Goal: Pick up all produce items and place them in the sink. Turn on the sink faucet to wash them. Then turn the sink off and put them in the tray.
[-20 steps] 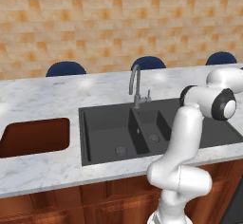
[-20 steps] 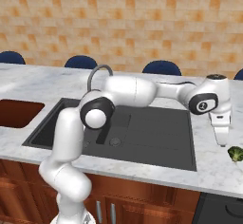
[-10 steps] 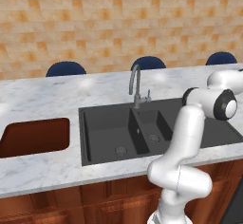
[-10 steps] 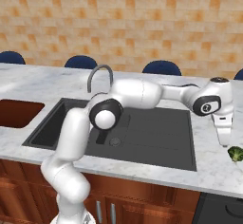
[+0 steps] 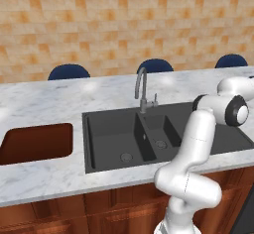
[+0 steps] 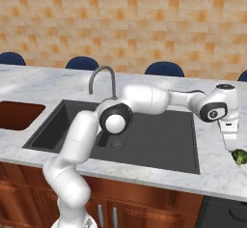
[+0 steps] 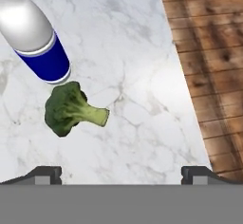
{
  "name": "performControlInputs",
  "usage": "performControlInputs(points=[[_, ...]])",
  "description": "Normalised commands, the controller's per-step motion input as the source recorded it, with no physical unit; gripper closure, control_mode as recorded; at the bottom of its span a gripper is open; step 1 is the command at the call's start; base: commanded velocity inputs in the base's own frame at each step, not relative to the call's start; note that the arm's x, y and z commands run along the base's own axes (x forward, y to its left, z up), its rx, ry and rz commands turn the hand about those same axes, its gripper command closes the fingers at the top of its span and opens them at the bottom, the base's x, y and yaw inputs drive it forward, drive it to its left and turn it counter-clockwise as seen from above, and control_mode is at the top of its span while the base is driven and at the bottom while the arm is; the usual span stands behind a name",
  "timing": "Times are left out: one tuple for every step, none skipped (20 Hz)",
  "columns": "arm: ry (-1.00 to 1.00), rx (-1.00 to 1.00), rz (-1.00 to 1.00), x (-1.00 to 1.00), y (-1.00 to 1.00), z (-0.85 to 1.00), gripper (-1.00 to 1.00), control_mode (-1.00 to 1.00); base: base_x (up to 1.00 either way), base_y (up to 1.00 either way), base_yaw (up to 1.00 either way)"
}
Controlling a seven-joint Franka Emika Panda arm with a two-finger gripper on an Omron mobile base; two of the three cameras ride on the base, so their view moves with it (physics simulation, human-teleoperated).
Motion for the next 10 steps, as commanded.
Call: performControlInputs(points=[[0.0, 0.0, 0.0, 0.16, -0.2, -0.21, -1.0, -1.0, 0.0, 0.0, 0.0], [0.0, 0.0, 0.0, 0.16, -0.19, -0.21, -1.0, -1.0, 0.0, 0.0, 0.0], [0.0, 0.0, 0.0, 0.17, -0.19, -0.19, -1.0, -1.0, 0.0, 0.0, 0.0], [0.0, 0.0, 0.0, 0.19, -0.19, -0.18, -1.0, -1.0, 0.0, 0.0, 0.0], [0.0, 0.0, 0.0, 0.19, -0.18, -0.17, -1.0, -1.0, 0.0, 0.0, 0.0], [0.0, 0.0, 0.0, 0.19, -0.18, -0.17, -1.0, -1.0, 0.0, 0.0, 0.0], [0.0, 0.0, 0.0, 0.18, -0.18, -0.15, -1.0, -1.0, 0.0, 0.0, 0.0], [0.0, 0.0, 0.0, 0.19, -0.18, -0.15, -1.0, -1.0, 0.0, 0.0, 0.0], [0.0, 0.0, 0.0, 0.17, -0.18, -0.14, -1.0, -1.0, 0.0, 0.0, 0.0], [0.0, 0.0, 0.0, 0.17, -0.17, -0.14, -1.0, -1.0, 0.0, 0.0, 0.0]])
